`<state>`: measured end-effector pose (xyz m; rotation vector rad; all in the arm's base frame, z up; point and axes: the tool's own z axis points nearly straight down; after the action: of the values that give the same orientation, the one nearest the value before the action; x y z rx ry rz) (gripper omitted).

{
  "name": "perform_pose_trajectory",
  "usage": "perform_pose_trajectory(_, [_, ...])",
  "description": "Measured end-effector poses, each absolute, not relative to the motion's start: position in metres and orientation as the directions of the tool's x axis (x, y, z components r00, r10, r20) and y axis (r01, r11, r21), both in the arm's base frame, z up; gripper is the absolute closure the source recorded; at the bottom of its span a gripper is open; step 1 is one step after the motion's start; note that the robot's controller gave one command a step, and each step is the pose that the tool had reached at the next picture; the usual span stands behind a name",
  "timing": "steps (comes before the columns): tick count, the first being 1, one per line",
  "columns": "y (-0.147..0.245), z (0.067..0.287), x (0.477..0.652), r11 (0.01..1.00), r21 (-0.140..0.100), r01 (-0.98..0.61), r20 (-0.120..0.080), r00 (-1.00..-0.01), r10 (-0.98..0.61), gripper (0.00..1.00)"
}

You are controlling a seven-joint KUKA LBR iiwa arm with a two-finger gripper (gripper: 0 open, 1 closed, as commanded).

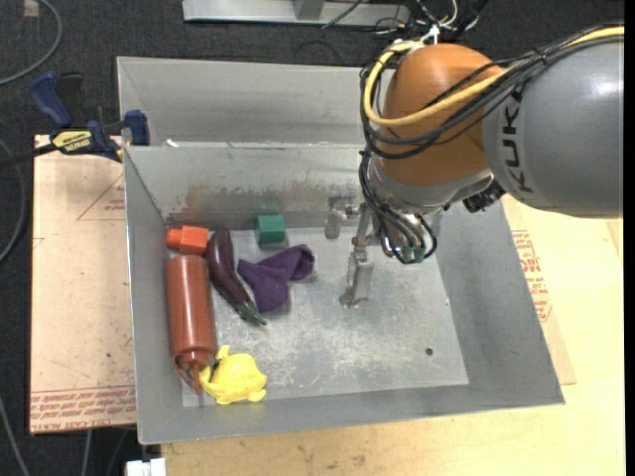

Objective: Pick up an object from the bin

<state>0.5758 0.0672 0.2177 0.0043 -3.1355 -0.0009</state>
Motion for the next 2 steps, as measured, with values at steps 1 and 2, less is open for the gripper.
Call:
perform_pose_trajectory(1, [0.067,0.223,0.577,1.0,0.001,-0.001,-0.001,-1.0,-0.001,0.0])
perform_pose_trajectory(2, [0.097,0.188,0.604,0.998,0.002,0.063,-0.01,-0.998,0.063,0.0])
